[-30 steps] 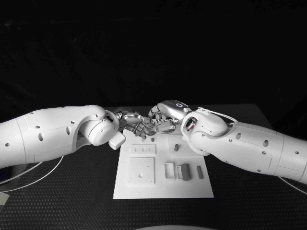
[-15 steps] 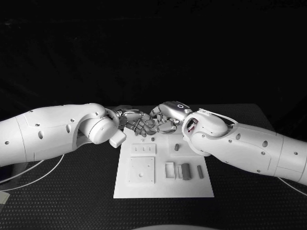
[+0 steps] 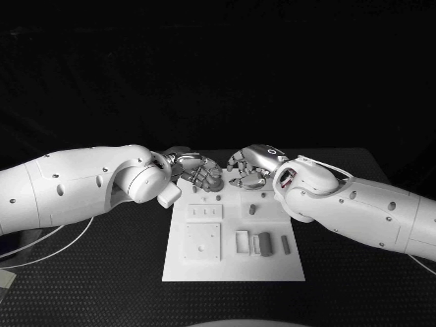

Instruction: Assemble the parts on the task board

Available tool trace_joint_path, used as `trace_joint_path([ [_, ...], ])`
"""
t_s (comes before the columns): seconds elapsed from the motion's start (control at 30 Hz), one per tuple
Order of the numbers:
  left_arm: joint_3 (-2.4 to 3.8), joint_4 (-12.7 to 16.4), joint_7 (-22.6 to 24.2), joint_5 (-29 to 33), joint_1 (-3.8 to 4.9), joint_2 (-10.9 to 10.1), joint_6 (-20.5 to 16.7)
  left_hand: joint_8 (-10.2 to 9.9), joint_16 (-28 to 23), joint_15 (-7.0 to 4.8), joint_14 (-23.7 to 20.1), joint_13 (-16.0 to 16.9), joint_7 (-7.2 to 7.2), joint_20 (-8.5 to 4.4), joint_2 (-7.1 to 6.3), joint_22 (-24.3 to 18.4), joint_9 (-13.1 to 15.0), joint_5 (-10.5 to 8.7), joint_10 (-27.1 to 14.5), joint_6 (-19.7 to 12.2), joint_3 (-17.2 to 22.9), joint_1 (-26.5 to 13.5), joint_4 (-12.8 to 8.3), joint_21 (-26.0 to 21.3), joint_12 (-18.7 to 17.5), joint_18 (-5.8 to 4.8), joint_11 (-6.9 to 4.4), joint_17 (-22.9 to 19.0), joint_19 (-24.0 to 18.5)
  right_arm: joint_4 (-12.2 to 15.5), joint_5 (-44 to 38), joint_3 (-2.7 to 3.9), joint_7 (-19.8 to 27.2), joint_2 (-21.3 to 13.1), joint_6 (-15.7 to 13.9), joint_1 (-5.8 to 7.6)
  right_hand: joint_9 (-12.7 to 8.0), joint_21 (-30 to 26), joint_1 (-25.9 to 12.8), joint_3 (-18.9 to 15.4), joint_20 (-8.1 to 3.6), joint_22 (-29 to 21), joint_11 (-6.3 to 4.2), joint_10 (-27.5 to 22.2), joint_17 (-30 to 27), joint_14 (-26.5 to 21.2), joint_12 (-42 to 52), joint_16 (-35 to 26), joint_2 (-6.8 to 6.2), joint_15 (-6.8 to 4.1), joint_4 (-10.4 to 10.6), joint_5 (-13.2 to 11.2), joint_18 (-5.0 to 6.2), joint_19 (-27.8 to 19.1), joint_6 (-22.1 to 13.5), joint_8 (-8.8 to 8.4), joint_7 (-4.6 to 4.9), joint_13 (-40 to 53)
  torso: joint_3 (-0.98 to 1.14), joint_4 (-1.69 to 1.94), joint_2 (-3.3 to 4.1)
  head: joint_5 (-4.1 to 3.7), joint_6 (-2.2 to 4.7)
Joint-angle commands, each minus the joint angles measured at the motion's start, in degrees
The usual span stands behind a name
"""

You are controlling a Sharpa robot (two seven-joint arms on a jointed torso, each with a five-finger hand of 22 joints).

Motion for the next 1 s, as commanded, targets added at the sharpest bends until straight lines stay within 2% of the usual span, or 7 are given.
trace_joint_path([
  [0.03, 0.05, 0.0, -2.9, -4.1, 0.05, 0.2, -1.2, 0.0, 0.0, -0.01, 0.5, 0.0, -1.64, -0.14, 0.53, 0.1, 0.0, -0.04, 0.3, 2.1, 0.5, 0.2, 0.0, 0.2, 0.4, -0.23, -0.07, 0.1, 0.1, 0.2, 0.2, 0.01, 0.2, -1.2, -1.5, -0.02, -0.1, -0.3, 0.2, 0.0, 0.18, 0.2, 0.16, -0.3, 0.0, -0.3, -0.4, -0.3, -0.45, 0.17, 0.4, 0.1, 1.67, -0.3, -1.0, -0.30, 1.07, 0.1, 0.10, -0.12, 0.06, 0.28, -0.04],
  [0.13, 0.05, -0.2, -5.6, -6.5, 0.05, 0.3, -1.1, 0.0, 0.1, -0.11, 0.8, 0.2, -1.71, -0.23, 0.53, 0.4, 0.1, 0.18, 0.7, 2.2, 0.6, 0.2, 0.0, 0.4, 0.6, -0.25, -0.20, 0.2, 0.1, 0.8, 0.1, 0.13, 0.2, -2.7, -2.2, -0.01, 0.0, -0.3, 0.4, 0.1, 0.18, 0.3, 0.14, -0.3, 0.0, -0.3, -0.3, -0.3, -0.44, 0.16, 0.4, 0.1, 1.67, -0.3, -0.9, -0.26, 1.05, 0.1, 0.09, -0.12, 0.00, 0.20, -0.16],
  [0.33, 0.04, -1.5, -12.3, -12.0, 0.04, 1.2, -0.1, 0.0, 0.3, -0.24, 1.1, 0.3, -1.72, -0.37, 0.62, 0.9, 0.2, 0.38, 0.9, 2.2, 0.7, 0.1, 0.0, 0.6, 0.8, -0.25, -0.30, 0.4, 0.3, 1.0, 0.2, 2.01, 0.1, -4.5, -2.8, 0.03, 0.0, -0.3, 0.7, 0.1, 0.18, 0.3, 0.09, -0.2, 0.0, -0.2, -0.3, -0.3, -0.44, 0.11, 0.4, 0.1, 1.67, -0.3, -0.7, -0.16, 1.00, 0.2, 0.15, -0.12, -0.02, 0.33, -0.22],
  [0.5, 0.03, -4.0, -16.1, -16.0, -0.25, 3.1, 2.0, 0.0, 0.4, -0.33, 1.3, 0.5, -1.68, -0.46, 0.72, 1.2, 0.3, 0.38, 1.1, 2.2, 0.6, 0.0, 0.0, 0.9, 1.0, -0.25, -0.37, 0.5, 0.4, 0.9, 0.7, 3.05, 0.2, -5.0, -2.9, 0.04, 0.0, -0.3, 1.0, 0.2, 0.17, 0.3, 0.05, -0.1, 0.0, -0.2, -0.3, -0.3, -0.37, 0.07, 0.3, 0.1, 1.67, -0.2, -0.6, -0.11, 0.95, 0.2, 0.15, -0.11, -0.02, 0.31, -0.26],
  [0.7, 0.04, -7.5, -17.6, -17.0, -1.16, 5.6, 4.2, 0.5, 1.2, -0.79, 2.3, 1.2, -2.12, -0.90, 0.92, 2.6, 0.9, -0.78, 1.8, 3.1, 0.1, -2.1, 0.7, 1.7, 2.1, -0.20, -0.86, 0.8, 1.0, 1.1, 1.1, 3.62, 0.4, -5.3, -2.8, 0.06, 0.0, -0.3, 1.1, 0.3, 0.16, 0.3, 0.03, -0.1, 0.0, -0.1, -0.3, -0.3, -0.33, 0.05, 0.3, 0.1, 1.67, -0.2, -0.6, -0.11, 0.94, 0.2, 0.11, -0.04, -0.01, 0.34, -0.44],
  [0.83, 0.04, -9.8, -18.3, -17.9, -1.80, 7.0, 5.2, 1.3, 2.9, -1.32, 2.9, 2.1, -2.67, -1.42, 1.05, 4.3, 1.6, -1.23, 2.3, 3.9, 0.4, -3.3, 1.1, 2.6, 3.7, -0.15, -1.42, 0.9, 1.5, 1.4, 1.2, 3.84, 0.4, -5.4, -2.7, 0.08, 0.0, -0.3, 1.1, 0.3, 0.16, 0.3, 0.03, -0.1, 0.0, -0.1, -0.3, -0.3, -0.32, 0.05, 0.3, 0.1, 1.67, -0.2, -0.6, -0.11, 0.94, 0.2, 0.15, -0.11, 0.03, 0.43, -0.65],
  [1.0, 0.05, -11.9, -18.9, -19.2, -2.60, 8.6, 6.4, 2.2, 4.4, -1.78, 3.5, 3.0, -3.18, -1.86, 1.00, 5.7, 2.2, -1.34, 2.8, 4.8, 0.6, -4.1, 1.5, 3.4, 5.3, -0.07, -1.96, 0.9, 2.1, 1.8, 1.3, 3.99, 0.4, -5.6, -2.5, 0.11, 0.0, -0.3, 1.1, 0.3, 0.17, 0.3, 0.03, -0.1, 0.0, -0.1, -0.3, -0.3, -0.30, 0.04, 0.3, 0.1, 1.67, -0.2, -0.5, -0.10, 0.93, 0.2, 0.08, -0.05, 0.03, 0.36, -1.10],
])
